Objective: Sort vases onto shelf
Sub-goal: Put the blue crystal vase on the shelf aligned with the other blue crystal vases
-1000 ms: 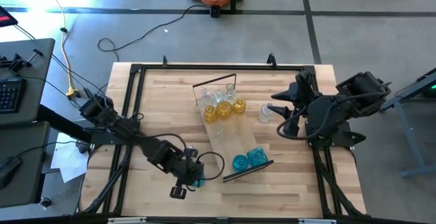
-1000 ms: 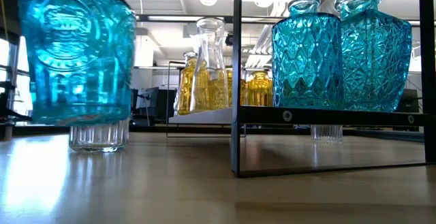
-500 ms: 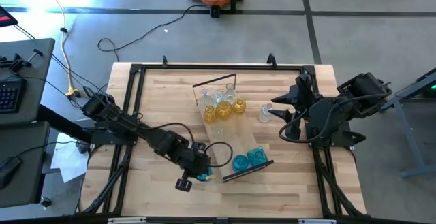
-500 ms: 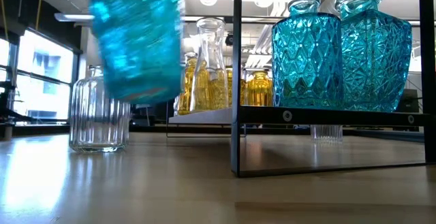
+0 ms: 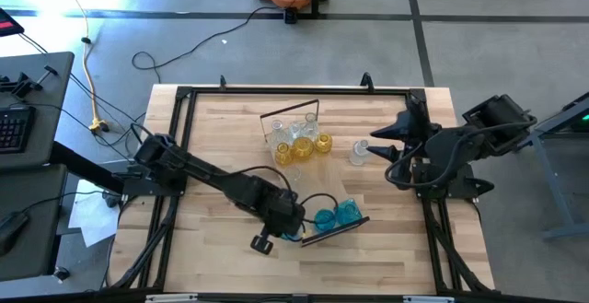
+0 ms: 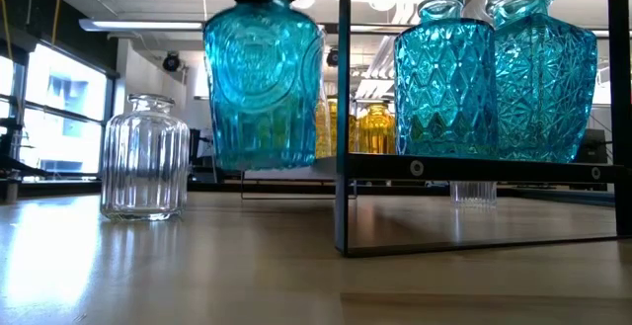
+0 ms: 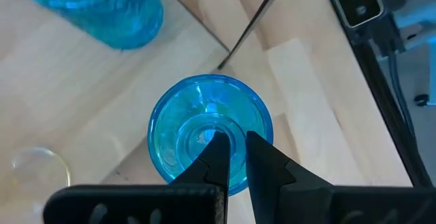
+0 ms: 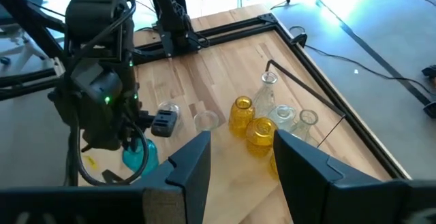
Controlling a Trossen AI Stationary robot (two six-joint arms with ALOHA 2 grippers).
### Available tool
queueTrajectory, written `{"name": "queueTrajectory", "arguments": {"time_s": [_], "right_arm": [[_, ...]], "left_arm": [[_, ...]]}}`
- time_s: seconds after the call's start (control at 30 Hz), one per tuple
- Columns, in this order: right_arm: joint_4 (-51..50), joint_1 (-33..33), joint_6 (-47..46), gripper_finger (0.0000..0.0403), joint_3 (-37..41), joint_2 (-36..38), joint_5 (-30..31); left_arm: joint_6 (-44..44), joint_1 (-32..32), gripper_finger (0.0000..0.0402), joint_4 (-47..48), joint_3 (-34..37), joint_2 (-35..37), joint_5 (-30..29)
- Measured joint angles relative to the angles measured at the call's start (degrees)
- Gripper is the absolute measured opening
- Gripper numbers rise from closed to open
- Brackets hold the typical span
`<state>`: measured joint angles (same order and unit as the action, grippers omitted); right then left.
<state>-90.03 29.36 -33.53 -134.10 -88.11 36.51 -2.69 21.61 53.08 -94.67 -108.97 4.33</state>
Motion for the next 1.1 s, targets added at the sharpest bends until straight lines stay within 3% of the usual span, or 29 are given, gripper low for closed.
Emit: {"name": "queueTrajectory", "arguments": {"time_s": [0.27, 1.1], "right_arm": [[0.0, 0.8, -0.5, 0.0145, 0.0, 0.5, 0.3], [0.0, 0.8, 0.5, 0.0145, 0.0, 0.8, -0.1]], "left_arm": [[-1.2, -2.5, 0.0017, -0.4, -3.7, 0.1, -1.0], [-2.5, -3.1, 0.0017, -4.3, -3.7, -2.0, 6.6]]}}
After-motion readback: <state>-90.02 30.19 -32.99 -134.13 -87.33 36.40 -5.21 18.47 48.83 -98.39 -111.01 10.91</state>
